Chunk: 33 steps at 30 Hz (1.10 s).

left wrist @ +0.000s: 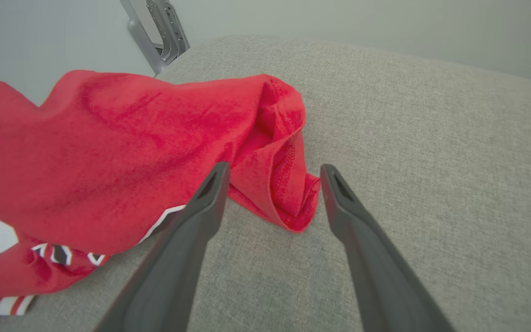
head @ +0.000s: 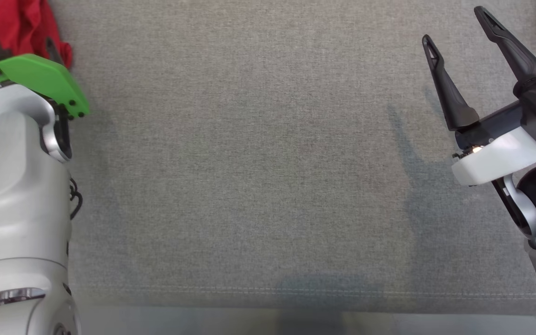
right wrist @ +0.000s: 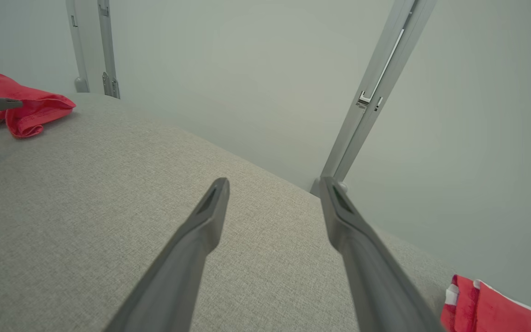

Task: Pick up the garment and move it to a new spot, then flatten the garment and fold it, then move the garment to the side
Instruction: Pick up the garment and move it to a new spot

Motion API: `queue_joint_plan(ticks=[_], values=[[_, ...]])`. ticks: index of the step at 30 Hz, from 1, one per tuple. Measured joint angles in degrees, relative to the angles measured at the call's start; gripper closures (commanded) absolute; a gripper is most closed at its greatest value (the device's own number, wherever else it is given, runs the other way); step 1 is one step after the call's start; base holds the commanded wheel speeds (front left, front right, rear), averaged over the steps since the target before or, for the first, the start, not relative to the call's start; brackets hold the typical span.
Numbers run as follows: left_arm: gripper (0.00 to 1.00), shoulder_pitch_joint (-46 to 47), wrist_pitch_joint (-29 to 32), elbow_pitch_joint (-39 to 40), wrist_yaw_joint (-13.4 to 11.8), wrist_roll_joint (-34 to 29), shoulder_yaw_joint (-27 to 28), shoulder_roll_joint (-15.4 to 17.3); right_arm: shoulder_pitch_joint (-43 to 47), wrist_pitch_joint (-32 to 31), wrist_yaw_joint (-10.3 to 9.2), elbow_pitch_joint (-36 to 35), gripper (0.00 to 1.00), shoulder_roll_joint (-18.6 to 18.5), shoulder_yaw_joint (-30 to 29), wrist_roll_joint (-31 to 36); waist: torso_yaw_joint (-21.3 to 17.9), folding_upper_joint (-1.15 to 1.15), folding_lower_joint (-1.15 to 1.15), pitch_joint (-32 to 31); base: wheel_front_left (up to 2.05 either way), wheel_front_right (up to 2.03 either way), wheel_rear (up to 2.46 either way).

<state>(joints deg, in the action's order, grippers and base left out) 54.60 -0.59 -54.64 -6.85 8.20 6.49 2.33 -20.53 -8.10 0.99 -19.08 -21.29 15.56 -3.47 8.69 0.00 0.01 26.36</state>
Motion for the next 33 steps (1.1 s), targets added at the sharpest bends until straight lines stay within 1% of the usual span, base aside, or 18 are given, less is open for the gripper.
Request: queue_joint_plan(ticks=[8, 13, 16, 17, 18, 19, 20, 21, 22, 23, 28, 33], values=[[0.0, 3.91, -0.13, -3.23, 0.0, -3.89, 3.31, 2.34, -0.24, -1.71, 0.0, -2.98, 0.0, -0.4, -0.32, 0.01, -2.01, 0.0, 0.0, 2.15, 0.0, 0.0, 0.0], [0.0, 6.87, -0.2, -4.55, 0.0, -5.49, 5.39, 2.48, -0.27, -2.75, -0.11, -4.88, 0.0, -1.05, -1.47, 0.1, -2.97, 0.0, 0.0, 4.33, 0.0, 0.0, 0.0], [0.0, 7.86, -0.55, -5.56, 0.0, -6.36, 6.31, 1.98, -0.35, -2.79, -0.19, -5.36, 0.0, -1.25, -1.99, 0.21, -3.34, 0.0, 0.0, 5.74, 0.0, 0.0, 0.0], [0.07, 8.11, -0.55, -6.05, 0.0, -6.82, 6.57, 1.72, -0.38, -2.79, -0.44, -5.42, 0.0, -1.27, -2.12, 0.27, -3.41, 0.0, 0.0, 6.16, 0.0, 0.0, 0.0], [0.31, 8.28, -0.56, -6.43, 0.0, -7.11, 6.83, 1.48, -0.4, -2.79, -0.57, -5.45, 0.0, -1.29, -2.27, 0.29, -3.46, 0.0, 0.0, 6.56, 0.0, 0.0, 0.0], [0.52, 8.39, -1.01, -6.83, 0.0, -7.28, 7.17, 1.25, -0.41, -2.77, -0.58, -5.45, 0.0, -1.29, -2.34, 0.34, -3.49, 0.0, 0.0, 6.92, 0.0, 0.0, 0.0], [0.64, 8.51, -1.37, -7.28, 0.0, -7.56, 7.51, 1.09, -0.41, -2.77, -0.58, -5.43, 0.0, -1.27, -2.36, 0.44, -3.49, 0.0, 0.0, 7.2, 0.0, 0.0, 0.0], [0.8, 8.59, -1.51, -7.68, 0.0, -8.08, 8.03, 1.03, -0.42, -2.74, -0.58, -5.43, 0.0, -1.25, -2.33, 0.44, -3.45, 0.0, 0.0, 7.4, 0.0, 0.0, 0.0], [0.98, 8.61, -1.52, -8.01, 0.0, -8.83, 8.36, 1.04, -0.42, -2.7, -0.59, -5.44, 0.0, -1.24, -2.36, 0.44, -3.38, 0.0, 0.0, 7.53, 0.0, 0.0, 0.0], [1.0, 8.64, -1.86, -8.13, 0.0, -9.32, 8.91, 1.12, -0.42, -2.69, -0.59, -5.44, 0.0, -1.24, -2.36, 0.44, -3.29, 0.0, 0.0, 7.6, 0.0, 0.0, 0.0], [1.0, 9.47, -3.34, -8.56, 0.0, -11.9, 10.85, 2.25, -0.43, -2.32, -1.02, -5.44, 0.0, -1.23, -2.55, 0.44, -2.93, 0.0, 0.0, 7.66, 0.0, 0.0, 0.0], [1.0, 10.63, -5.01, -9.12, 0.0, -14.05, 11.45, 1.81, -0.43, -1.68, -1.2, -5.21, 0.0, -1.2, -3.15, 0.43, -2.44, 0.0, 0.0, 7.29, 0.0, 0.0, 0.0]])
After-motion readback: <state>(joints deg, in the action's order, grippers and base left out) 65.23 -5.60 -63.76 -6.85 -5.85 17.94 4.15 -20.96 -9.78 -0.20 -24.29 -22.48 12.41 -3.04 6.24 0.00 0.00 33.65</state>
